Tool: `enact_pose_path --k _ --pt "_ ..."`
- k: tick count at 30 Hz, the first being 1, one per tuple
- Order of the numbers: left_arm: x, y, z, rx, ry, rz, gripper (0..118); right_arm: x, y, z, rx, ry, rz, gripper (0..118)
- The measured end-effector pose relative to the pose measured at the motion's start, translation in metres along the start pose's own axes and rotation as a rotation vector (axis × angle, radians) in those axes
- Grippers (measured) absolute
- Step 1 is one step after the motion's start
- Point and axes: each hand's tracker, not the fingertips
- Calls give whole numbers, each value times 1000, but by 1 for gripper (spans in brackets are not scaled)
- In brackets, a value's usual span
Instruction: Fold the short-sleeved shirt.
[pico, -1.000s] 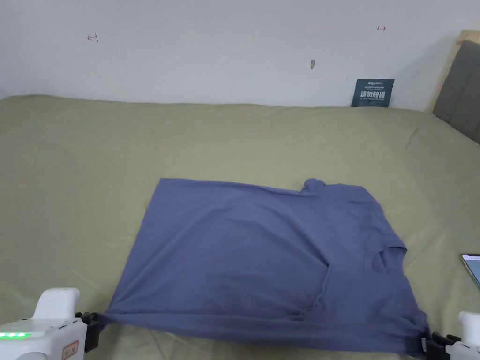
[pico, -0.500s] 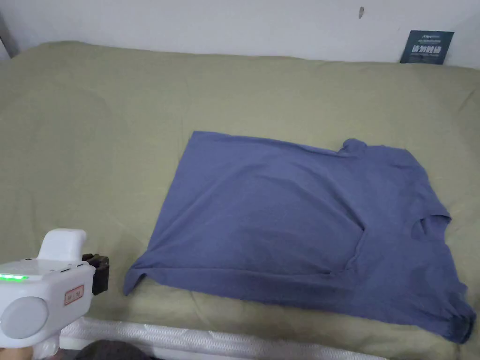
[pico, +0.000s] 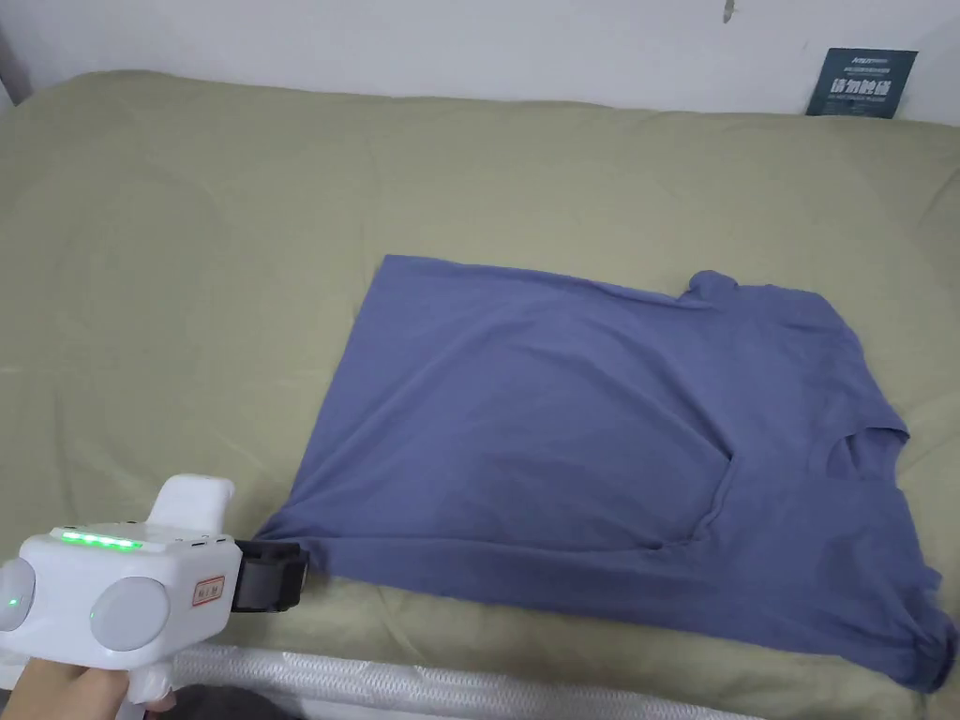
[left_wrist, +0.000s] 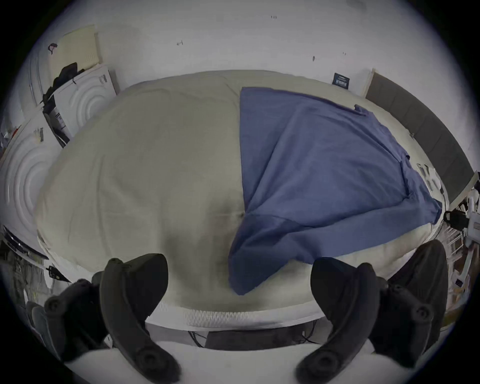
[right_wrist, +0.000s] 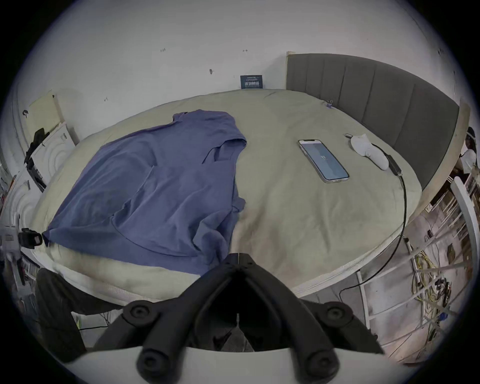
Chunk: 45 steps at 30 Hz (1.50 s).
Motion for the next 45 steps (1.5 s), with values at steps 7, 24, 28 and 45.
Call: enact_pose_path --k 7,24,28,45 --pt "4 8 -13 -34 -27 -6 14 5 1 -15 -17 17 3 0" --pt "23 12 3 -41 -21 -32 7 2 8 -36 -45 44 69 102" --pt "22 16 2 -47 -22 -20 7 -2 8 -45 -71 31 113 6" --pt "19 157 -21 30 -79 -17 7 -20 169 -70 74 30 160 3"
